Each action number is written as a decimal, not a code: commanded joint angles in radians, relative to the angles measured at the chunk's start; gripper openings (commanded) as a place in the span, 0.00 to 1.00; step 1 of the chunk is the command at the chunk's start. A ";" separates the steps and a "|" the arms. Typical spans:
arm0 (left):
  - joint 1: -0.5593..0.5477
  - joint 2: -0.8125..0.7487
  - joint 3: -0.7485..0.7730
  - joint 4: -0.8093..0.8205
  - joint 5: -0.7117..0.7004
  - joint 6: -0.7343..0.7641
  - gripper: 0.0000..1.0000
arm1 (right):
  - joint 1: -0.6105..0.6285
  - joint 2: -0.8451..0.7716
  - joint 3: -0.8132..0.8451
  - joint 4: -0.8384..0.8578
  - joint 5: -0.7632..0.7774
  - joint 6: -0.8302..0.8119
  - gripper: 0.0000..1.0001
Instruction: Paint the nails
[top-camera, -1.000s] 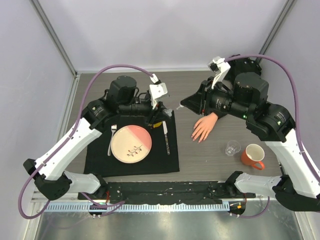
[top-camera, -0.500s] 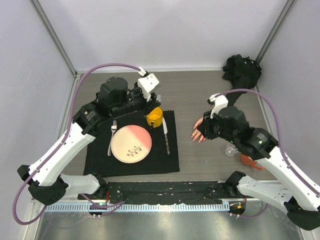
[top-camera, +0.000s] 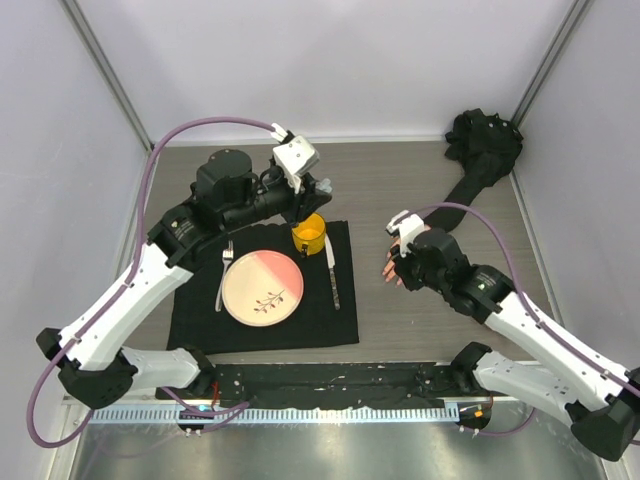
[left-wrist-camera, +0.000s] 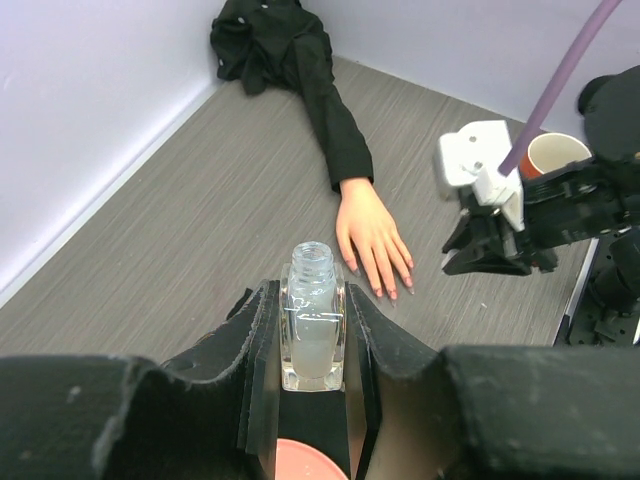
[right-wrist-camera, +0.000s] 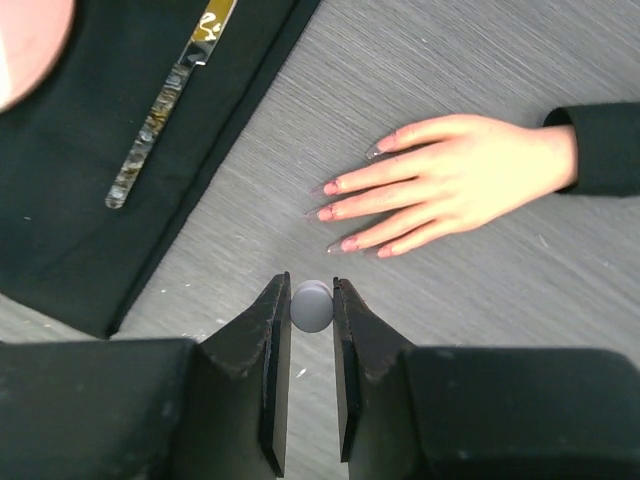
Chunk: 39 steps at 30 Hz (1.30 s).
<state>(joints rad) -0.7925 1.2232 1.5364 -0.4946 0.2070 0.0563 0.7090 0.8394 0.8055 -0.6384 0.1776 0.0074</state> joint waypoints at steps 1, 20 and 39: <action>-0.004 0.028 0.042 0.076 0.026 -0.009 0.00 | -0.046 0.075 -0.015 0.095 -0.049 -0.151 0.01; -0.004 0.110 0.091 0.073 0.057 -0.009 0.00 | -0.258 0.279 -0.075 0.215 -0.345 -0.297 0.01; -0.004 0.125 0.103 0.076 0.051 -0.013 0.00 | -0.258 0.379 -0.081 0.290 -0.277 -0.274 0.01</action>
<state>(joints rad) -0.7925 1.3552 1.5982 -0.4751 0.2466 0.0372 0.4477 1.2156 0.7250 -0.4019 -0.1173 -0.2741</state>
